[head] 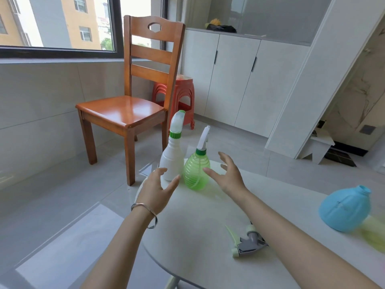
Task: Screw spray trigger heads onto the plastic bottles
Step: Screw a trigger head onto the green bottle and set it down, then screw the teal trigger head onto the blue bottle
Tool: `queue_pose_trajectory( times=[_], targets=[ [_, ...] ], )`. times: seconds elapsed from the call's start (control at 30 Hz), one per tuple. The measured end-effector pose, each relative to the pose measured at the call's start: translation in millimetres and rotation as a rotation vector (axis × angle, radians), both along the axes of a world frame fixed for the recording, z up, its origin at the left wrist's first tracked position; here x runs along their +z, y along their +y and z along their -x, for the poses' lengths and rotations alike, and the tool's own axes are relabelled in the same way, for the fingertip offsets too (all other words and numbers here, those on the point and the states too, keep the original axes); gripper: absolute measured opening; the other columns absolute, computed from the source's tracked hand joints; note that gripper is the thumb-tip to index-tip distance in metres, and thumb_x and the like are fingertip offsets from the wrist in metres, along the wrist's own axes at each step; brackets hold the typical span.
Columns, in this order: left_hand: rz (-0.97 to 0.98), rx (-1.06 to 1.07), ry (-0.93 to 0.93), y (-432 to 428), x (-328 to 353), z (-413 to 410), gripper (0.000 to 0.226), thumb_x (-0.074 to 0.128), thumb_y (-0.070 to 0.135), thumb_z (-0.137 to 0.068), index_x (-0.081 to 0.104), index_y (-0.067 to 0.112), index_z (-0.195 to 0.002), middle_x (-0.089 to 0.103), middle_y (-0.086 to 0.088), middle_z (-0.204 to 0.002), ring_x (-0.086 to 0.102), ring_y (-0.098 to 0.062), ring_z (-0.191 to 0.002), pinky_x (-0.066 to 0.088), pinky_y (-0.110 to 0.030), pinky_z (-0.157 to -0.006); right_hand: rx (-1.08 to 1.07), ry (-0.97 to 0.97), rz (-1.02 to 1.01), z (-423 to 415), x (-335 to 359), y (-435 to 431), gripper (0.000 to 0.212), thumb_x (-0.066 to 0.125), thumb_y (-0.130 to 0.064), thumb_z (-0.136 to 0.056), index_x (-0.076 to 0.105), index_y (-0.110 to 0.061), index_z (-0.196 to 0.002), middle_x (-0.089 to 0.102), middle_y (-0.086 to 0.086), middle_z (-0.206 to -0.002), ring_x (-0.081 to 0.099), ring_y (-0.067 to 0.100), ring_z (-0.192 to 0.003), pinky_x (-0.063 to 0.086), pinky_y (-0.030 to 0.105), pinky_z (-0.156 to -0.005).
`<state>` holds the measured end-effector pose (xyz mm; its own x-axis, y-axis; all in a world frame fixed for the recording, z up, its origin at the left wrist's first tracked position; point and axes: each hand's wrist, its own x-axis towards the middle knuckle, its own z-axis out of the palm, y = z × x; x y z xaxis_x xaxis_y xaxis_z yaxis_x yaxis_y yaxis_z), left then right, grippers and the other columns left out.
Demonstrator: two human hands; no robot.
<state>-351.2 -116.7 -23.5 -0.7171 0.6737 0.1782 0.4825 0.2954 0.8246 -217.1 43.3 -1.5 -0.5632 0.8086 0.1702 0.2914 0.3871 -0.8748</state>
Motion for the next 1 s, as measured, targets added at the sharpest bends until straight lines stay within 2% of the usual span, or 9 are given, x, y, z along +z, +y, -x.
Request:
queue_pose_trajectory(
  times=[0.17,0.3,0.43,0.5,0.57,0.63,0.8,0.9,1.0],
  targets=[
    [0.018,-0.083,0.053,12,9,-30,0.059,0.056,0.050,-0.085,0.046,0.015,-0.131,0.052,-0.005,-0.135,0.049,-0.023,-0.123,0.040,-0.035,-0.098,0.054,0.038,-0.030,-74,21,3,0.070,0.076,-0.031,-0.076,0.041,-0.027,-0.136,0.040,-0.009,-0.144,0.040,0.010,-0.129,0.037,0.026,-0.098],
    [0.016,-0.209,0.090,30,15,-69,0.056,0.057,0.048,-0.086,0.047,0.016,-0.130,0.053,-0.003,-0.134,0.049,-0.020,-0.123,0.039,-0.031,-0.098,-0.029,0.063,-0.109,-149,25,7,0.059,0.075,-0.029,-0.076,0.045,-0.034,-0.127,0.045,-0.011,-0.138,0.041,0.006,-0.127,0.036,0.024,-0.100],
    [-0.016,-0.312,0.128,55,21,-113,0.052,0.057,0.048,-0.086,0.048,0.019,-0.128,0.054,0.001,-0.132,0.049,-0.016,-0.121,0.040,-0.030,-0.099,-0.227,0.096,-0.223,-215,23,17,0.062,0.077,-0.019,-0.075,0.046,-0.025,-0.128,0.046,-0.007,-0.132,0.041,0.007,-0.126,0.034,0.028,-0.105],
    [-0.022,-0.349,0.139,68,22,-134,0.052,0.057,0.048,-0.086,0.049,0.018,-0.128,0.055,0.001,-0.131,0.049,-0.016,-0.120,0.040,-0.031,-0.100,-0.335,0.081,-0.303,-241,22,25,0.066,0.078,-0.014,-0.074,0.044,-0.017,-0.131,0.043,-0.001,-0.137,0.037,0.012,-0.132,0.029,0.031,-0.110],
    [-0.015,-0.385,0.146,80,19,-152,0.051,0.057,0.047,-0.087,0.049,0.018,-0.128,0.055,0.000,-0.131,0.049,-0.017,-0.121,0.039,-0.031,-0.100,-0.425,0.066,-0.350,-263,19,36,0.075,0.079,-0.012,-0.072,0.039,-0.012,-0.135,0.035,0.005,-0.145,0.029,0.018,-0.138,0.022,0.028,-0.113],
    [-0.012,-0.416,0.146,90,15,-167,0.051,0.056,0.047,-0.087,0.048,0.018,-0.128,0.054,0.000,-0.132,0.048,-0.017,-0.122,0.038,-0.030,-0.101,-0.466,0.052,-0.334,-279,13,46,0.086,0.080,-0.010,-0.070,0.031,-0.011,-0.140,0.026,0.007,-0.150,0.022,0.019,-0.141,0.018,0.027,-0.113],
    [-0.026,-0.453,0.181,109,8,-192,0.048,0.055,0.047,-0.088,0.049,0.021,-0.128,0.053,0.005,-0.133,0.045,-0.014,-0.125,0.036,-0.026,-0.102,-0.463,0.013,-0.191,-292,-8,72,0.101,0.080,-0.014,-0.071,0.013,-0.016,-0.148,0.010,0.005,-0.157,0.010,0.019,-0.145,0.015,0.035,-0.117],
    [-0.038,-0.451,0.200,116,3,-197,0.046,0.055,0.047,-0.087,0.050,0.022,-0.126,0.054,0.008,-0.131,0.044,-0.011,-0.125,0.031,-0.019,-0.098,-0.483,0.023,-0.121,-293,-13,93,0.103,0.079,-0.020,-0.073,0.008,-0.017,-0.148,0.010,0.003,-0.158,0.012,0.018,-0.144,0.016,0.033,-0.116],
    [-0.042,-0.456,0.178,122,-1,-200,0.043,0.055,0.046,-0.088,0.051,0.024,-0.124,0.054,0.010,-0.128,0.044,-0.009,-0.124,0.030,-0.017,-0.097,-0.541,0.027,-0.054,-290,-18,108,0.103,0.078,-0.025,-0.074,0.008,-0.013,-0.149,0.016,0.007,-0.156,0.018,0.022,-0.142,0.020,0.036,-0.114]
  ],
)
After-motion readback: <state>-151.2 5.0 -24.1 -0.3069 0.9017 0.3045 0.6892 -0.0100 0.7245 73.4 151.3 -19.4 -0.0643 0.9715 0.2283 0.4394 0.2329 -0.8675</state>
